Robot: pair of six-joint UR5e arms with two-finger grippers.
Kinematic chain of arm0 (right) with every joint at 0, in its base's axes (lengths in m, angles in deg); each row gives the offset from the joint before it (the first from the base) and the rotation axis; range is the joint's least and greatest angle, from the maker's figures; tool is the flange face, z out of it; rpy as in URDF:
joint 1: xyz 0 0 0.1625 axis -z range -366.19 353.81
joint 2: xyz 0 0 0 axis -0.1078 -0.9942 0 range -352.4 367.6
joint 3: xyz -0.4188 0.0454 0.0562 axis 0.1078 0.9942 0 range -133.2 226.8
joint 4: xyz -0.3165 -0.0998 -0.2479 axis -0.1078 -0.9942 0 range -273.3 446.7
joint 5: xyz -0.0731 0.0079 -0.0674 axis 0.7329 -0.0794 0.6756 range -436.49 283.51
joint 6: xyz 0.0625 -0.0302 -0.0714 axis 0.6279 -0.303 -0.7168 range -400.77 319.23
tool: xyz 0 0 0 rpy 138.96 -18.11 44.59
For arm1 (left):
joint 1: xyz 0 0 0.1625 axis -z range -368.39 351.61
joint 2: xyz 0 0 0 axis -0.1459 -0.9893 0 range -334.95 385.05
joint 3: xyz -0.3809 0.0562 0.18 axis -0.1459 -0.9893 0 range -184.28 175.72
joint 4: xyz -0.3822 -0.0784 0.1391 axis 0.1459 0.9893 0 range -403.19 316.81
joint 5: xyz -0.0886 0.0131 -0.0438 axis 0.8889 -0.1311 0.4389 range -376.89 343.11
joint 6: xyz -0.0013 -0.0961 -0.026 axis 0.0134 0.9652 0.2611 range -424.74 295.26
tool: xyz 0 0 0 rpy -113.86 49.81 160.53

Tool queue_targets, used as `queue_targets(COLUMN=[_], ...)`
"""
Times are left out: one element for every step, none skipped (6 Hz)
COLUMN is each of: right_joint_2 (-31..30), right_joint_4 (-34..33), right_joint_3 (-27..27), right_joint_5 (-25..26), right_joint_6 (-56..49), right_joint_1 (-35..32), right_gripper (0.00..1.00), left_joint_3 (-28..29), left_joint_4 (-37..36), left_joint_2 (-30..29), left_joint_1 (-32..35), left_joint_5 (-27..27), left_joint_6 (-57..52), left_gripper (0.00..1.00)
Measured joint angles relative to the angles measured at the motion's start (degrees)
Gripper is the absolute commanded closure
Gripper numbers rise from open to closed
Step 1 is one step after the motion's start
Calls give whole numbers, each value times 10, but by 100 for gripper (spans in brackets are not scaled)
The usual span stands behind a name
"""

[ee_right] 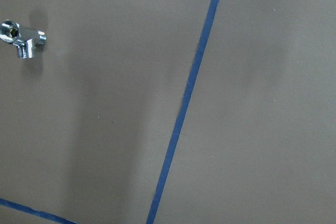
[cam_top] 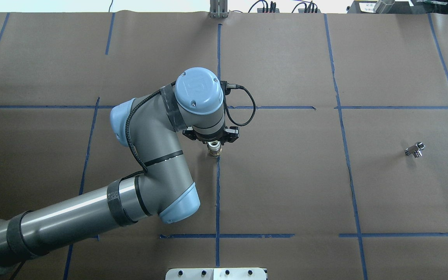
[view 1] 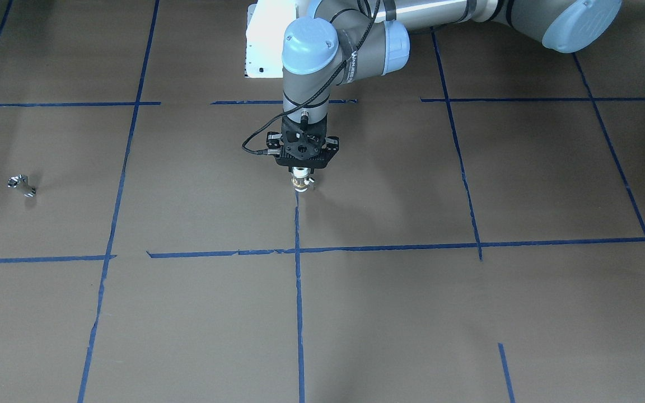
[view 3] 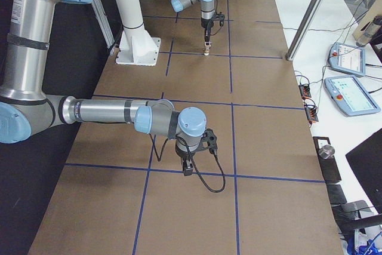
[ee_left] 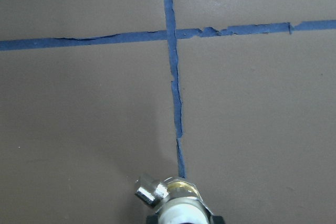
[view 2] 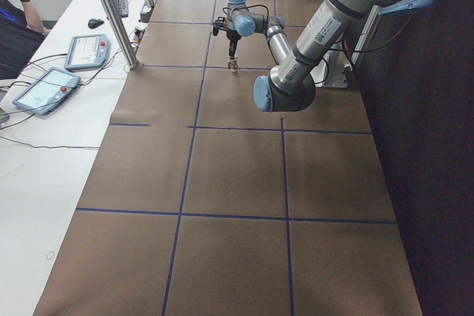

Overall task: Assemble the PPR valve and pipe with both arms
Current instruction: 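Lower the pipe fitting upright onto the table center with the left gripper, then open the left gripper and withdraw the left arm out of view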

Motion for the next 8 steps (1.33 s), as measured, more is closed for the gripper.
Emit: queue_targets(right_joint_2=[0, 0, 0, 1, 3, 3, 3, 4], right_joint_4=[0, 0, 0, 1, 8, 18, 22, 24], right_joint_3=[0, 0, 0, 0, -1, -1, -1, -1], right_joint_5=[0, 0, 0, 1, 2, 2, 1, 0], right_joint_6=[0, 0, -1, -3, -3, 0, 2, 3], right_joint_1=[0, 0, 0, 1, 2, 3, 3, 3], right_gripper=[0, 0, 0, 0, 0, 0, 0, 0], left_joint_3=[-2, -8, -13, -21, -36, -66, -111, -164], left_joint_4=[1, -2, -10, -22, -32, -35, -35, -34], left_joint_2=[1, 0, 0, 2, 19, 61, 122, 202], left_joint_1=[-11, -14, -11, -2, 19, 54, 95, 142], left_joint_5=[-29, -40, -41, -38, -14, 35, 82, 124], left_joint_6=[-1, -12, -35, -58, -88, -139, -205, -276], left_gripper=[0, 0, 0, 0, 0, 0, 0, 0])
